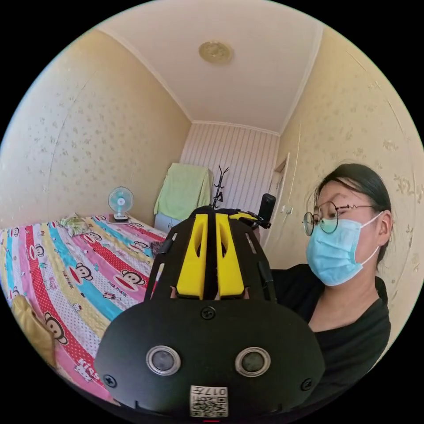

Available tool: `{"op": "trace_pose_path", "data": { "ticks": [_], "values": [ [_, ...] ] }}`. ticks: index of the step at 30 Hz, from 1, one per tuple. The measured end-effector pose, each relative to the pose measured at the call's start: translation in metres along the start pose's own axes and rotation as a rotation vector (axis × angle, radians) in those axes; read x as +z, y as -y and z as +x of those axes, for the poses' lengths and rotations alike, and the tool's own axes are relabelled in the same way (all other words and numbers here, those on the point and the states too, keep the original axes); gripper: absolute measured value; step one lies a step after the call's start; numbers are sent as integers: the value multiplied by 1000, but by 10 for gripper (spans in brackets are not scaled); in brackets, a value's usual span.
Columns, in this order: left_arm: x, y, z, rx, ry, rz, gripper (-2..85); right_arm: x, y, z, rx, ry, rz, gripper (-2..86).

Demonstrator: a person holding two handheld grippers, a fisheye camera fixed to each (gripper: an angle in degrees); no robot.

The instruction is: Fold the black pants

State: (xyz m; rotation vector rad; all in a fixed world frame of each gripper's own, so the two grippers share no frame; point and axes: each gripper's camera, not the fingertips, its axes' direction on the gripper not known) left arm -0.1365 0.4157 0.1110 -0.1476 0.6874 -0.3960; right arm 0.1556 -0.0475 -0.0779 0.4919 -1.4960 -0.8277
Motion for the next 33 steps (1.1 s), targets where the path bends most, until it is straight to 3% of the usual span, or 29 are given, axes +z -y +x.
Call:
{"op": "trace_pose_path", "data": {
  "ticks": [6, 13, 18, 20, 24, 29, 33],
  "values": [
    [25, 44, -57, -167, 33, -11, 37, 25, 44, 45, 90, -35, -64, 10],
    [74, 29, -234, -393, 15, 27, 37, 128, 21, 180, 317, 131, -51, 13],
    [100, 24, -307, -425, 210, -35, 38, 216, 14, 217, 285, -93, -167, 13],
    [117, -10, -344, -516, 322, -131, 39, 253, -8, 228, 309, -90, -258, 13],
    [136, -93, -375, -574, 311, -246, 40, 313, -100, 232, 394, -62, -418, 15],
    [141, -231, -342, -657, 202, -340, 41, 306, -216, 203, 548, 115, -453, 21],
    [150, -306, -316, -807, 225, -401, 47, 295, -290, 176, 656, 126, -563, 41]
  ]
}}
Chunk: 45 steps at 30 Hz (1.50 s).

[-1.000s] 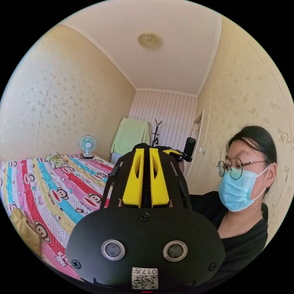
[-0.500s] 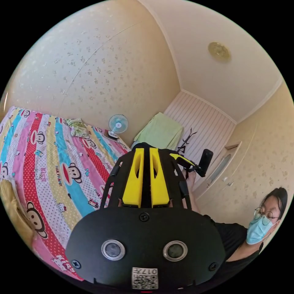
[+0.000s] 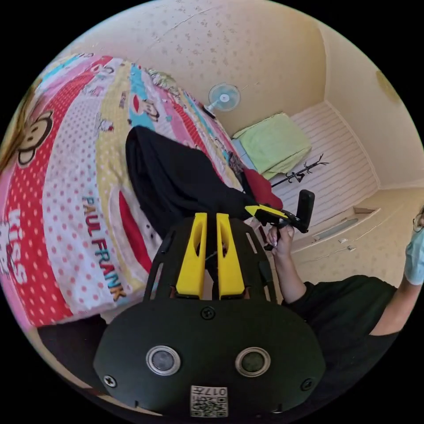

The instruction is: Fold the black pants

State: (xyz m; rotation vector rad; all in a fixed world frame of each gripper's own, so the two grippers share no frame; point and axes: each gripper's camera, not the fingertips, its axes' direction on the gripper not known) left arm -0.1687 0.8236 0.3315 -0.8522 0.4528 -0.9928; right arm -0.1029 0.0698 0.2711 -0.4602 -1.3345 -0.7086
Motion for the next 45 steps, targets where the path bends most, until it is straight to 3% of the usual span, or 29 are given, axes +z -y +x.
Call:
{"op": "trace_pose_path", "data": {
  "ticks": [2, 6, 11, 15, 17, 20, 25, 31, 40, 45],
  "values": [
    [16, -23, -21, -63, -6, 1, 59, 10, -15, 19, 76, 6, -37, 59],
    [10, -34, -52, -209, -192, 84, 56, 7, -27, 77, 248, 158, -66, 81],
    [-26, -12, -41, -197, 7, 85, 53, -18, -17, 129, 357, 118, -149, 141],
    [-44, 22, -53, -197, 1, 93, 150, -44, -9, 174, 354, 340, -8, 137],
    [-42, 52, -78, -225, -164, 73, 244, -46, -3, 200, 384, 482, 35, 146],
    [-27, 81, -107, -263, -213, 32, 266, -37, 7, 238, 445, 607, 56, 180],
    [8, 86, -132, -336, -195, -40, 245, 4, 13, 272, 481, 714, -69, 216],
    [15, 62, -136, -380, -213, 41, 200, -4, -13, 281, 497, 748, 49, 210],
    [34, 88, -150, -376, -168, -54, 144, 25, 15, 303, 489, 822, -73, 167],
    [27, 61, -140, -388, -260, -110, 115, 4, -10, 285, 510, 818, -98, 138]
  ]
}}
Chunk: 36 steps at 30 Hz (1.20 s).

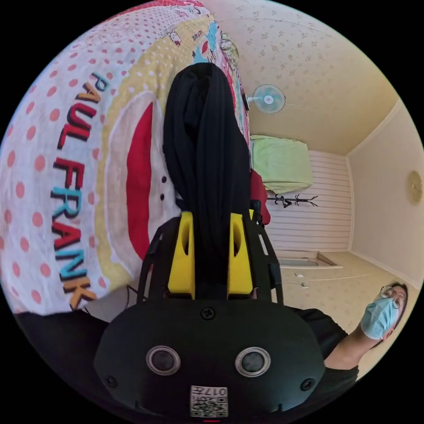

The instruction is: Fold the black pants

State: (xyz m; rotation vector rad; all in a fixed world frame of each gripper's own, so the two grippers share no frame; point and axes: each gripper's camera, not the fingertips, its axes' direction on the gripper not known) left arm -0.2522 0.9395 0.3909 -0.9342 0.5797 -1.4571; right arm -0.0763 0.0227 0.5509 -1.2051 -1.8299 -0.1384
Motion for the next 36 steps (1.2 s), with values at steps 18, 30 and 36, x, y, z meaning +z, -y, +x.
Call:
{"op": "trace_pose_path", "data": {
  "ticks": [18, 30, 36],
  "values": [
    [72, -11, 268, 564, -127, -154, 113, -146, -54, -229, -528, -207, 202, 113],
    [378, 80, 188, 338, 360, -336, 186, -183, -11, -78, 239, -994, 436, 125],
    [421, 24, 169, 568, 653, -177, 215, -122, -11, -28, 193, -1119, 458, 120]
  ]
}}
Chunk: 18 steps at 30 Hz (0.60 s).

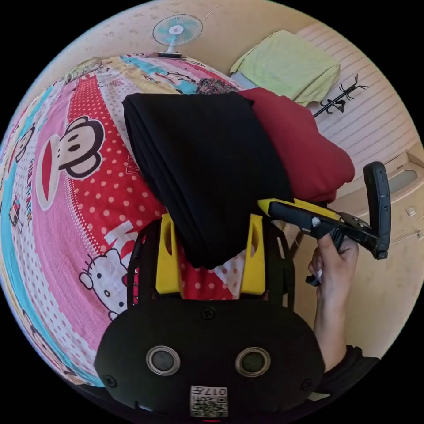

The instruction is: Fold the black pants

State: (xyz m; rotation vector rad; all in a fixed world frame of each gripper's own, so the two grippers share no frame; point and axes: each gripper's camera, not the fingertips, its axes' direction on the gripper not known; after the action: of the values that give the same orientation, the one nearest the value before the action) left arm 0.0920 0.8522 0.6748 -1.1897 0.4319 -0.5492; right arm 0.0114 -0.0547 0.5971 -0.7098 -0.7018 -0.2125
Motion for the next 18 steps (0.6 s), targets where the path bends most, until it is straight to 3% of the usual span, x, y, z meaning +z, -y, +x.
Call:
{"op": "trace_pose_path", "data": {
  "ticks": [4, 6, 8, 11, 15, 18],
  "values": [
    [-7, -11, -28, -25, -176, -50, 178, 14, 10, -11, 57, 17, -60, 119],
    [-8, -20, -44, -46, -287, -87, 136, 24, 12, -24, 56, -15, -72, 119],
    [-3, -40, -69, -130, -375, -173, 31, 31, 9, -33, 36, -36, -59, 119],
    [-12, -78, -105, -179, -573, -130, -5, 39, 1, -39, 19, -18, -14, 119],
    [-62, -134, -153, -253, -521, -38, -9, 42, -11, -59, 15, -44, -24, 122],
    [-132, -184, -198, -345, -286, 71, -10, 42, -26, -98, -50, -172, -55, 135]
  ]
}}
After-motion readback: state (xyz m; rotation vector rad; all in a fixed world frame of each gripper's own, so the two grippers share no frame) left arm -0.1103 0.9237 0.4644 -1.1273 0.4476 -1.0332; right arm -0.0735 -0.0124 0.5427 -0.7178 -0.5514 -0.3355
